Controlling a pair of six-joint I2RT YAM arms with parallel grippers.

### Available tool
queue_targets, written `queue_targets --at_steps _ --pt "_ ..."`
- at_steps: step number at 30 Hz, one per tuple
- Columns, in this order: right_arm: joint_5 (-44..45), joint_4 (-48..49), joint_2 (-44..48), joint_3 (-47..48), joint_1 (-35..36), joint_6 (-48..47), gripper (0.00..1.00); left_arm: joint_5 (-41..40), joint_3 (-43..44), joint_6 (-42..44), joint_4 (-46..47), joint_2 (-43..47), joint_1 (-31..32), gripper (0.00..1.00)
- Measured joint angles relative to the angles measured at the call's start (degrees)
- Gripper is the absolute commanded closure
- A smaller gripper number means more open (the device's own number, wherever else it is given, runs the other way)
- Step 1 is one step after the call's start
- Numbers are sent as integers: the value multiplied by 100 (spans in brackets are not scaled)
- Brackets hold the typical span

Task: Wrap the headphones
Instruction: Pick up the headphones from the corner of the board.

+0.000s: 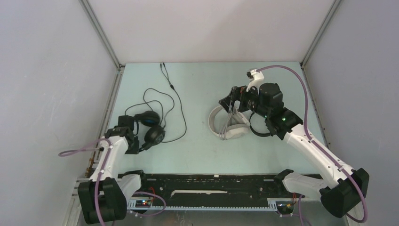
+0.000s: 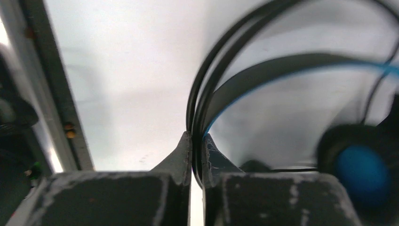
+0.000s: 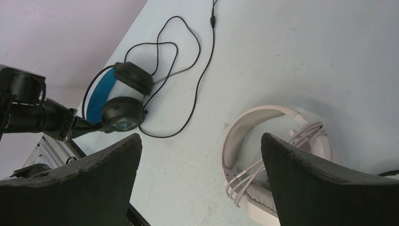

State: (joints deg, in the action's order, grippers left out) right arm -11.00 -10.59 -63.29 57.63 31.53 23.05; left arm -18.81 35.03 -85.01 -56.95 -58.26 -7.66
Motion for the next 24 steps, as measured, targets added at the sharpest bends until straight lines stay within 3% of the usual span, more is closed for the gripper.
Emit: queue_targets --at_steps 6,11,16,24 --pt "-83 7 0 0 2 -79 0 -92 118 264 170 341 46 100" --pt "-227 223 -4 0 50 -234 0 -501 728 721 61 505 238 100" --pt "-527 713 -81 0 262 -942 1 -726 1322 1672 389 575 435 100" --pt "-898 1746 -428 4 1121 -2264 0 -483 1414 3027 1272 1115 654 100"
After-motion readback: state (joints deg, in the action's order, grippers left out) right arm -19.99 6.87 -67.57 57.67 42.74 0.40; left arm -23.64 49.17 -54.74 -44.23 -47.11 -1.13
